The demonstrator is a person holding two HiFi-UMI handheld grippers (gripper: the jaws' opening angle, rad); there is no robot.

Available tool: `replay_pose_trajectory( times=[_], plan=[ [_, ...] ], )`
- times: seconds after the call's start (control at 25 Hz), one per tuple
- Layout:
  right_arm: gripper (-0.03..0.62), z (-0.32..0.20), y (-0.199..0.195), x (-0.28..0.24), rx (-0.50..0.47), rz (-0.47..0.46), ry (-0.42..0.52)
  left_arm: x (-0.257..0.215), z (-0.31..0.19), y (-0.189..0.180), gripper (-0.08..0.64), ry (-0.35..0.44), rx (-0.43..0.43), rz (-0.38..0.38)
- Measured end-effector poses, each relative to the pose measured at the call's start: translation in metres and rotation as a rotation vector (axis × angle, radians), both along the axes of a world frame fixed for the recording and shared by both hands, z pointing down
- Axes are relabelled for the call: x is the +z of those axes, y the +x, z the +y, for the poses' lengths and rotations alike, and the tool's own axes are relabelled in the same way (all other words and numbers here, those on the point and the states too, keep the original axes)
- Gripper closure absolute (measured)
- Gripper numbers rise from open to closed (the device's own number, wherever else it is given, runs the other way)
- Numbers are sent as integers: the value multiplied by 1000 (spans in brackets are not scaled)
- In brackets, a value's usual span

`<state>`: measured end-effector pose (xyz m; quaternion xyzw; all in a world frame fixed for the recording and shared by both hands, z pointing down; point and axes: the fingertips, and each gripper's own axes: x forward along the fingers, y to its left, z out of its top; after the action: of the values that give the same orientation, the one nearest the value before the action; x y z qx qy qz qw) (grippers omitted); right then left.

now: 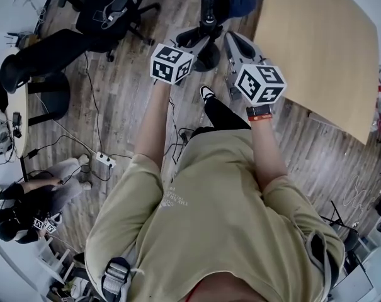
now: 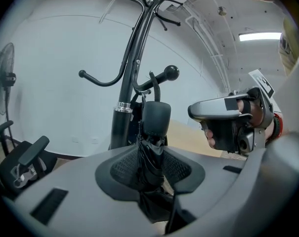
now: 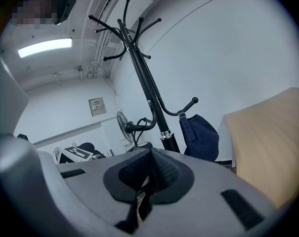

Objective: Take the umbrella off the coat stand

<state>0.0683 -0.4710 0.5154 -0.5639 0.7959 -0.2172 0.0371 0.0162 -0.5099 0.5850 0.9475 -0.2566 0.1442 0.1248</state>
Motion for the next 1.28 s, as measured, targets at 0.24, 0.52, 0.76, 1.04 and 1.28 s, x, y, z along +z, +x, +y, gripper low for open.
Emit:
replay_pose_trajectory(
  times=[0.24,0.52,0.76,1.04,1.28],
  plan=[
    [577,2,1,-8,8,-13,10,-25,12,1,411,33,-2,19],
    [577,9,13,-25,38,-47,20,-43,33,-2,411,44,-8,1],
    [577,22,14,-39,58,-69,32,-56,52,-13,411,33,-24,14],
    [577,43,7,-58,70,-17,60,-75,71,-38,411,-12,-118,27],
    [577,71,-5,-74,68,28,84,-92,100,-67,411,-23,-210,31]
  ],
)
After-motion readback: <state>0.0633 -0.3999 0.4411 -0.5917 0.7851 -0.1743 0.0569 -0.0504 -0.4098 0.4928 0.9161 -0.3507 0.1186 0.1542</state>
